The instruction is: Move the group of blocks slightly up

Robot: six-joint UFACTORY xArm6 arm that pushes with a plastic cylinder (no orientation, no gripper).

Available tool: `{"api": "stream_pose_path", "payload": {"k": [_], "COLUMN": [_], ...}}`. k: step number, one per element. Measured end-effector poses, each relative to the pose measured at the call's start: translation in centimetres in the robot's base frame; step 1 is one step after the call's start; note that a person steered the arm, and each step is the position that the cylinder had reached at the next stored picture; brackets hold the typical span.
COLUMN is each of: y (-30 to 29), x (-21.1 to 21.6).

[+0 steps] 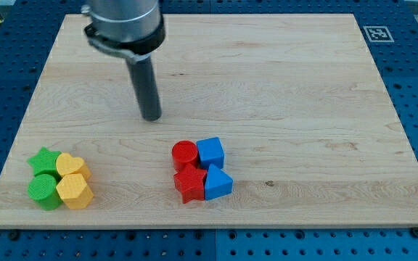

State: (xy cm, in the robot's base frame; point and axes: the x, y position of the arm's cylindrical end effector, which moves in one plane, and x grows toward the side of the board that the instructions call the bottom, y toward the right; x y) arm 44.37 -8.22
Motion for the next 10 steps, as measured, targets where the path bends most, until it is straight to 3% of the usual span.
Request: {"api": "stream_pose_path", "payload": {"k": [2,3,5,6,8,9,10], "y": [11.0,19.3,31.6,34.8,37.1,34.2,27.5], "x": [-2.1,-1.9,2.4,3.9,11.1,15.0,16.1]}}
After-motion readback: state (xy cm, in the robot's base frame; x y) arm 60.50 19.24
